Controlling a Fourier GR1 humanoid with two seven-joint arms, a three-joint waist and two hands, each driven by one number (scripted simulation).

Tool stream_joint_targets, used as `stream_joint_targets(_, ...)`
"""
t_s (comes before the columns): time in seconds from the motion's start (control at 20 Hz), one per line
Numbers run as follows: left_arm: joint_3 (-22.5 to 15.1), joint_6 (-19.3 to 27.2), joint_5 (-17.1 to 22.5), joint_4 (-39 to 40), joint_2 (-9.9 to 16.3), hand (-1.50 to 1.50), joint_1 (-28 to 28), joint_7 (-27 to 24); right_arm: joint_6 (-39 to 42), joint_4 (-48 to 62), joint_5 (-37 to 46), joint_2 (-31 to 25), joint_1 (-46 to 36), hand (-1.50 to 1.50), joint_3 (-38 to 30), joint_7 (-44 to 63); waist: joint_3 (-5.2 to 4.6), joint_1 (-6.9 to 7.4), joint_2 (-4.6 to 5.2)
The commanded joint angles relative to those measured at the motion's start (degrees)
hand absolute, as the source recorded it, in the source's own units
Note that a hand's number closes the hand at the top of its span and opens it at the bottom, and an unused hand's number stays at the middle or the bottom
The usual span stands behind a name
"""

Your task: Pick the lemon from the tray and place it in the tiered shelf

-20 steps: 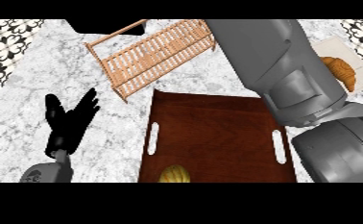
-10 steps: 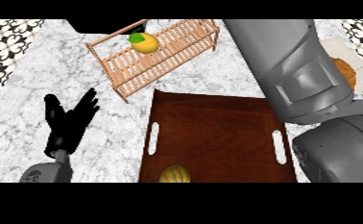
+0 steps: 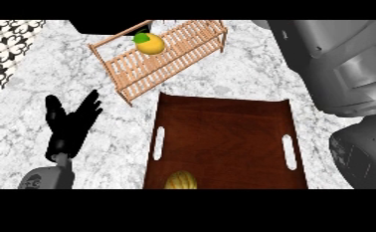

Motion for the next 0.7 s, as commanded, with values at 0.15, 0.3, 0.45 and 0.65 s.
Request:
stream_joint_targets(0.15,0.53,-0.86,-0.18,0.89,0.90,0.00,0.39,-1.46,-3.99,1.13,-1.68,-9.46,2.02,-1.50,-3.69,1.86,0.02,0.00,0.17)
stream_joint_targets(0.3,1.39,-0.66,0.69,1.47,0.59,0.00,0.18,-1.04,-2.50,1.64,-3.27,-12.58,4.17,-1.50,-5.44,1.37,0.05,-0.24,0.13)
stream_joint_targets(0.45,-0.66,0.49,-0.49,-0.04,-1.64,0.00,1.80,-1.35,3.93,1.92,-6.11,-16.92,6.16,-1.50,-7.85,0.71,0.10,-0.20,0.04)
stream_joint_targets(0.65,-1.15,1.39,-1.73,2.62,-2.34,0.00,-1.60,-2.09,10.84,4.03,-5.62,-22.36,7.60,-1.50,-7.50,-0.19,0.08,0.48,0.82)
